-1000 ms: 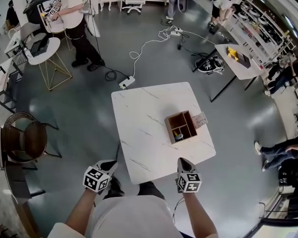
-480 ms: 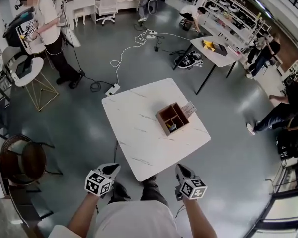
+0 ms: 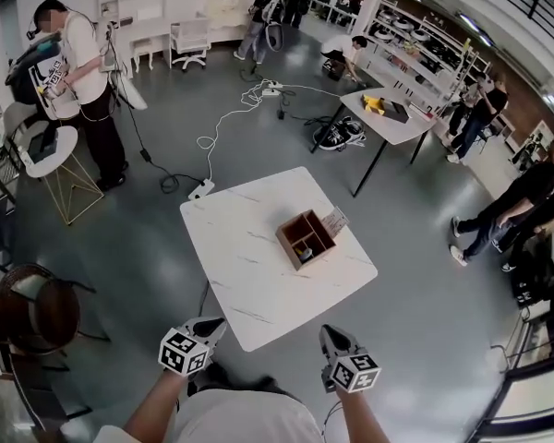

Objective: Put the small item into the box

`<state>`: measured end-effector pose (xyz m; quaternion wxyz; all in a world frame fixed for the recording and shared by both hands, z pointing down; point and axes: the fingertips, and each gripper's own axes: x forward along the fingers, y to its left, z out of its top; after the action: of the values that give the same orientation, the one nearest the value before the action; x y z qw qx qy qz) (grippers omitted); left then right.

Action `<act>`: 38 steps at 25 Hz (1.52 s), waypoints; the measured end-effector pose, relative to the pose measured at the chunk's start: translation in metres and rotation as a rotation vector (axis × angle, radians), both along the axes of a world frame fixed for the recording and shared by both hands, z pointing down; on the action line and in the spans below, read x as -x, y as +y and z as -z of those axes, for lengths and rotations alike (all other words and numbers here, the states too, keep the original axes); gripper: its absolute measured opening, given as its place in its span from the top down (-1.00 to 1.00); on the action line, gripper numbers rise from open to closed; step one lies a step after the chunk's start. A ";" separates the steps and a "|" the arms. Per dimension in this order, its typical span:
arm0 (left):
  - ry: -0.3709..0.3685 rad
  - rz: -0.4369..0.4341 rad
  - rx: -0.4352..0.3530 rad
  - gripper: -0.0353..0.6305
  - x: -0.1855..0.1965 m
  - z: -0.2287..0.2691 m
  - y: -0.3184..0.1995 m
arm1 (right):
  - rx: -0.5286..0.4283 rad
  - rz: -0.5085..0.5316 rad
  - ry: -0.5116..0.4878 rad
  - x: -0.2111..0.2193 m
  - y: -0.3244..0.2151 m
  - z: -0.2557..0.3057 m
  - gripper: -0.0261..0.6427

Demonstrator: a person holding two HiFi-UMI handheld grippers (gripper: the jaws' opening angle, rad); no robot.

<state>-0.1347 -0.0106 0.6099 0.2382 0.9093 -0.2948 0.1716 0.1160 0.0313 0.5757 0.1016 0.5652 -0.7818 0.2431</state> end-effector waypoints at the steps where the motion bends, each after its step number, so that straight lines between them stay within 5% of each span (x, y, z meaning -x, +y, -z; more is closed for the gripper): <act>1: 0.000 0.006 0.000 0.85 -0.004 0.001 0.002 | -0.001 0.001 -0.003 -0.004 0.002 0.000 0.83; 19: -0.006 0.037 -0.021 0.85 -0.051 0.014 0.020 | -0.058 0.007 -0.032 -0.061 0.029 0.006 0.84; 38: -0.003 0.029 -0.034 0.85 -0.061 0.017 0.018 | -0.074 0.008 -0.049 -0.062 0.022 0.008 0.84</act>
<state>-0.0737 0.0072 0.5933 0.2248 0.9087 -0.3110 0.1645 0.1781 0.0535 0.5678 0.0624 0.5592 -0.7949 0.2272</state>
